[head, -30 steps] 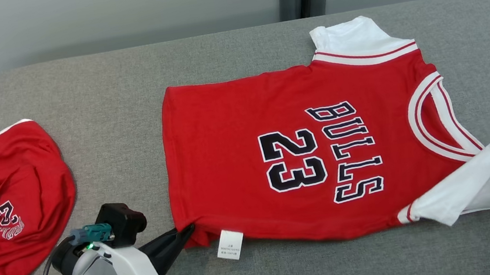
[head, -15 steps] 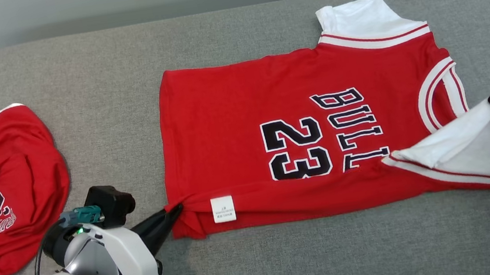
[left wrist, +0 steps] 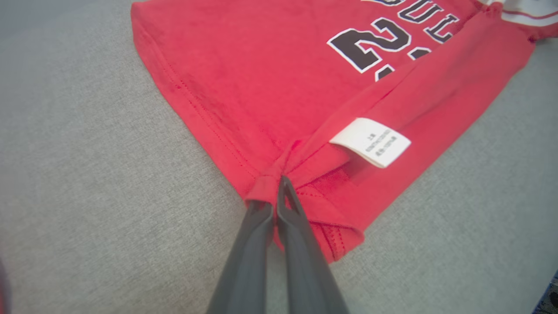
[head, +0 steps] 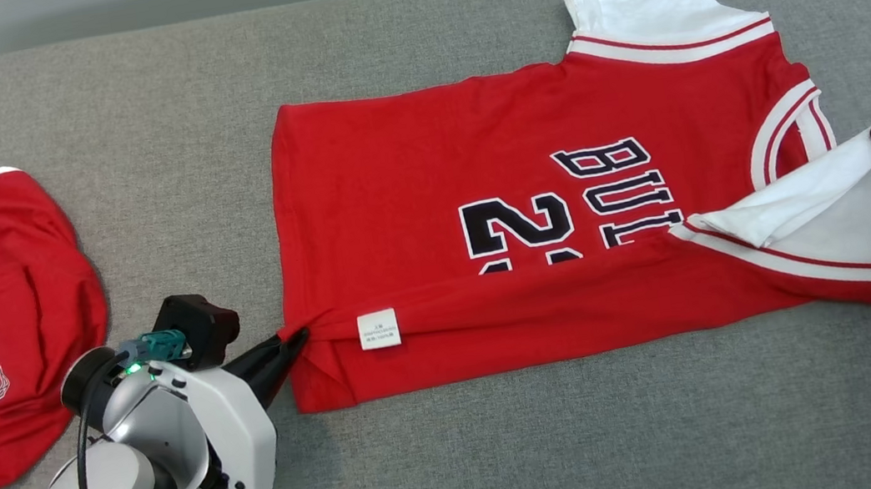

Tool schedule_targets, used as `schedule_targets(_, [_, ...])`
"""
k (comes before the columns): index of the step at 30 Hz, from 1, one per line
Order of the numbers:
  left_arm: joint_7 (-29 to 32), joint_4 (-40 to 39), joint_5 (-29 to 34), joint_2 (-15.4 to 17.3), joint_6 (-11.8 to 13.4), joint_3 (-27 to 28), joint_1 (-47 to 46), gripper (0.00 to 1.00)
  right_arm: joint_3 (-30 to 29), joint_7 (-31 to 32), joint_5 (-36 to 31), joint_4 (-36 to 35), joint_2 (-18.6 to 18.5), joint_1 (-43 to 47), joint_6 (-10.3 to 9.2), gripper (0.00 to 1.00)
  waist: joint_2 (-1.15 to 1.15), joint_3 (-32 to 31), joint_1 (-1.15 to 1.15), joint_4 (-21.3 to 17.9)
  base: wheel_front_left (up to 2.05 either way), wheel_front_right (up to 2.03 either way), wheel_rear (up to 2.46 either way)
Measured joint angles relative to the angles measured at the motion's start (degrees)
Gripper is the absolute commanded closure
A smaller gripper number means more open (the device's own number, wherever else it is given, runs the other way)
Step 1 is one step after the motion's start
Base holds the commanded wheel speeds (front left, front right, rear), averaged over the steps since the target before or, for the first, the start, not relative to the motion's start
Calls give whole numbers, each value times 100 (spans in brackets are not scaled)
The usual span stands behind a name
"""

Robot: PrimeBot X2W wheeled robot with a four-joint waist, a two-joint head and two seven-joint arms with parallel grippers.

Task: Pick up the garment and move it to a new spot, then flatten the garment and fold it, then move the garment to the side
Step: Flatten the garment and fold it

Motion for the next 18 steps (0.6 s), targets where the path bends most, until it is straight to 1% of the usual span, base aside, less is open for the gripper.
schedule_targets(4, [-110, 208, 200, -54, 37, -29, -171, 100, 100, -148, 1, 77, -24, -123, 0, 100, 0, 64, 0, -9, 0, 0, 0])
schedule_targets(10, [-149, 526, 318, -232, 33, -137, -389, 100, 322, -222, 89, 233, -1, -255, 0, 100, 0, 143, 0, -14, 0, 0, 0])
schedule_targets(11, [-175, 575, 342, -244, 41, -143, -413, 100, 319, -220, 147, 292, 22, -262, 0, 76, 0, 148, 0, -16, 0, 0, 0])
schedule_targets(12, [-187, 614, 371, -260, 58, -157, -444, 88, 319, -220, 202, 325, 46, -286, 0, 34, 0, 150, 0, -17, 0, 0, 0])
schedule_targets(13, [-236, 646, 428, -279, 62, -167, -480, 88, 321, -226, 235, 338, 70, -319, 0, 34, 0, 148, 0, -19, 0, 0, 0])
schedule_targets(14, [-279, 677, 470, -301, 115, -166, -502, 51, 318, -250, 272, 358, 105, -344, 0, 0, 0, 142, 0, -22, 0, 0, 0])
schedule_targets(15, [-341, 719, 522, -324, 169, -160, -505, 2, 330, -255, 301, 396, 130, -353, 0, 0, 0, 132, 0, -24, 0, 0, 0])
schedule_targets(16, [-383, 765, 564, -343, 218, -167, -505, 0, 332, -265, 318, 465, 153, -353, 0, 0, 0, 117, 0, -28, 0, 0, 0])
schedule_targets(17, [-476, 794, 664, -343, 267, -169, -511, 0, 336, -314, 328, 509, 160, -354, 0, 0, 0, 97, 0, -35, 0, 0, 0])
schedule_targets(18, [-565, 824, 744, -350, 377, -152, -537, 0, 336, -365, 327, 541, 159, -361, 0, 0, 0, 76, 0, -41, 0, 0, 0])
